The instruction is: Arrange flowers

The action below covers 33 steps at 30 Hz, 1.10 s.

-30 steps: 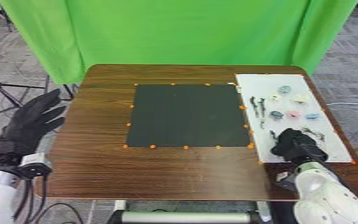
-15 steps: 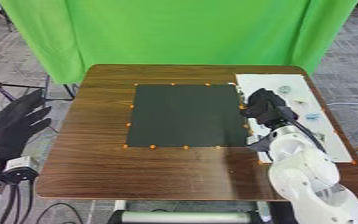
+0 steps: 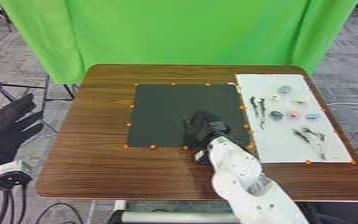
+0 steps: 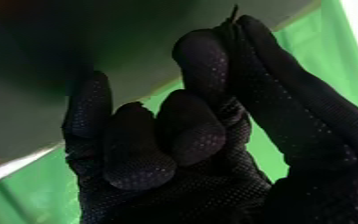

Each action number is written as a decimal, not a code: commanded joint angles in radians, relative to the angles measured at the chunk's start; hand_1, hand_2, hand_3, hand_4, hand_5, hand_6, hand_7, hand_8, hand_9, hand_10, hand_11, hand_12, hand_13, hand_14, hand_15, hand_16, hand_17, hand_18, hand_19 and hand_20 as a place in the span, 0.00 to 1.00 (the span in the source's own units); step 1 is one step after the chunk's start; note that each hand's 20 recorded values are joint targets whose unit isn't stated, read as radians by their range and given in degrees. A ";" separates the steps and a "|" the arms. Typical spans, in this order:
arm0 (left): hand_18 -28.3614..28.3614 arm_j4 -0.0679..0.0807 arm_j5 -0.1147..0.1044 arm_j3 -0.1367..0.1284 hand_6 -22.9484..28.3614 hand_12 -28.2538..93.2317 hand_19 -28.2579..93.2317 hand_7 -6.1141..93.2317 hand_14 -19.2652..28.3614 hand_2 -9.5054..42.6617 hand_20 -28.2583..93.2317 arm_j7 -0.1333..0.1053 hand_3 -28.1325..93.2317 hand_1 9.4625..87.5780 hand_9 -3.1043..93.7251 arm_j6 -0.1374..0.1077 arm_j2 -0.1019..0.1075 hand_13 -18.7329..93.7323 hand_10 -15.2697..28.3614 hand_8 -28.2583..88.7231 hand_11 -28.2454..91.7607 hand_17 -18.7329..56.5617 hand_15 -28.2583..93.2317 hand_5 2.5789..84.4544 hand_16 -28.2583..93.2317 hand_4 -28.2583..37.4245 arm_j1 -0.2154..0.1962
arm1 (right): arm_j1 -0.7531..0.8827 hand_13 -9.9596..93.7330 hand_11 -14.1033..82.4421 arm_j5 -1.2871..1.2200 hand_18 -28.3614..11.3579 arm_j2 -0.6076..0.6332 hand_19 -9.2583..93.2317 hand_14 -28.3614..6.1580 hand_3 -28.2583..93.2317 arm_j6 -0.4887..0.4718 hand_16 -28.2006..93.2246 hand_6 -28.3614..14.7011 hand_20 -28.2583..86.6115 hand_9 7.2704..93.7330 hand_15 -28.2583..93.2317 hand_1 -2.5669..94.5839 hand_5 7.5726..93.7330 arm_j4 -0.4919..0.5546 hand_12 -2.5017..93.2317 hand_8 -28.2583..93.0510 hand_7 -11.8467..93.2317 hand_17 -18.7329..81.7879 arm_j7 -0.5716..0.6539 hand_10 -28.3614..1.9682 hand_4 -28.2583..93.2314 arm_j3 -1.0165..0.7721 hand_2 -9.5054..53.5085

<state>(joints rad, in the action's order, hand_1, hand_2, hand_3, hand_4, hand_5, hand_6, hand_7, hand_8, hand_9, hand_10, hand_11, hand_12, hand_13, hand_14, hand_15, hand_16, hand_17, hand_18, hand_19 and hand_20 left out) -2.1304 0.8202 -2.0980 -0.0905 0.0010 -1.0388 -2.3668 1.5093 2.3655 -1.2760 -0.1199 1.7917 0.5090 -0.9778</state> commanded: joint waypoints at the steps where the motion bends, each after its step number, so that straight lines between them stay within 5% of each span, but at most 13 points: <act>1: 0.83 -0.006 0.015 0.003 0.47 0.38 0.56 0.29 0.64 0.02 0.28 0.016 0.81 0.17 0.22 0.001 0.005 0.30 0.55 0.15 0.37 0.14 0.41 0.25 0.26 0.00 -0.008 | -0.036 0.81 0.88 0.047 0.24 -0.102 0.88 0.50 0.93 -0.015 0.54 0.66 0.53 0.84 0.98 0.45 0.79 -0.014 0.56 0.41 0.64 0.52 0.032 0.61 0.07 0.060 0.00; 15: 0.83 0.001 0.022 0.028 0.47 0.38 0.55 0.29 0.64 0.02 0.29 0.050 0.81 0.17 0.22 0.014 0.041 0.30 0.55 0.15 0.36 0.14 0.41 0.24 0.27 0.00 0.019 | -0.021 0.83 0.87 0.223 0.24 -0.232 0.89 0.52 0.92 -0.045 0.54 0.67 0.52 0.86 0.97 0.45 0.82 -0.142 0.55 0.40 0.61 0.54 0.059 0.62 0.07 0.107 0.00; 33: 0.83 0.021 0.021 0.067 0.47 0.39 0.55 0.29 0.64 0.02 0.29 0.087 0.81 0.17 0.22 0.028 0.094 0.30 0.55 0.15 0.36 0.14 0.41 0.24 0.27 0.00 0.072 | -0.009 0.88 0.83 0.171 0.23 -0.315 0.89 0.57 0.92 -0.061 0.53 0.72 0.52 0.91 0.94 0.44 0.88 -0.140 0.52 0.41 0.55 0.55 0.126 0.66 0.07 0.128 0.00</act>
<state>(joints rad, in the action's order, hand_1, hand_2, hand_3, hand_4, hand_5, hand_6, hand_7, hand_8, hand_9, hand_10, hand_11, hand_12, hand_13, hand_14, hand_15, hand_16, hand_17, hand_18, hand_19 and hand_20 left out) -2.1149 0.8374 -2.0428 -0.0216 0.0155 -0.9630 -2.3093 1.4776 2.5797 -1.5525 -0.1803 1.6616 0.6096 -0.8632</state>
